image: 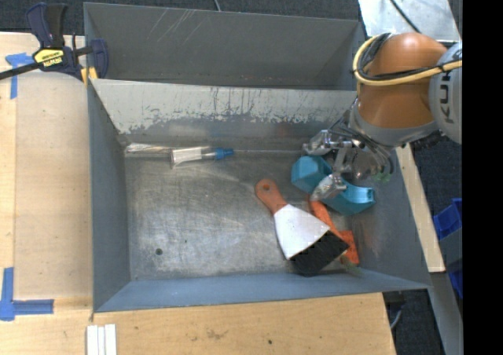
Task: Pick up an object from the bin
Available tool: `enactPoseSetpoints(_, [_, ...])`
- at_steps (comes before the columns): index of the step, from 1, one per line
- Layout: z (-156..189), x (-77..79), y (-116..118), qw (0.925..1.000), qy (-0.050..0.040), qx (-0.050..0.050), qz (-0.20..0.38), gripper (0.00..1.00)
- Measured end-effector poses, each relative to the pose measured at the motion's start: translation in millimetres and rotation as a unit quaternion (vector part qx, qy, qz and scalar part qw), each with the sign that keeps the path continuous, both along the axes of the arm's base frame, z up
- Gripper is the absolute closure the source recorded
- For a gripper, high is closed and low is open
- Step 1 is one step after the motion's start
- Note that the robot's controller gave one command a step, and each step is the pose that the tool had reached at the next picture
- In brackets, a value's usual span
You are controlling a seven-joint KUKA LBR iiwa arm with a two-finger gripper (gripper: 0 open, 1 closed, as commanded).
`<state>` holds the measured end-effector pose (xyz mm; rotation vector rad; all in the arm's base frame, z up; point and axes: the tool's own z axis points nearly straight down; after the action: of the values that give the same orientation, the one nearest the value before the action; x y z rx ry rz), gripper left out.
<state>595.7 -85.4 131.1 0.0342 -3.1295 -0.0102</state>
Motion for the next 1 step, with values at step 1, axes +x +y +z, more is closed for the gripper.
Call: enactPoseSetpoints(1, [-6.4, -2.6, 2.1, 1.0000, 0.0041, 0.001, 0.004, 1.00])
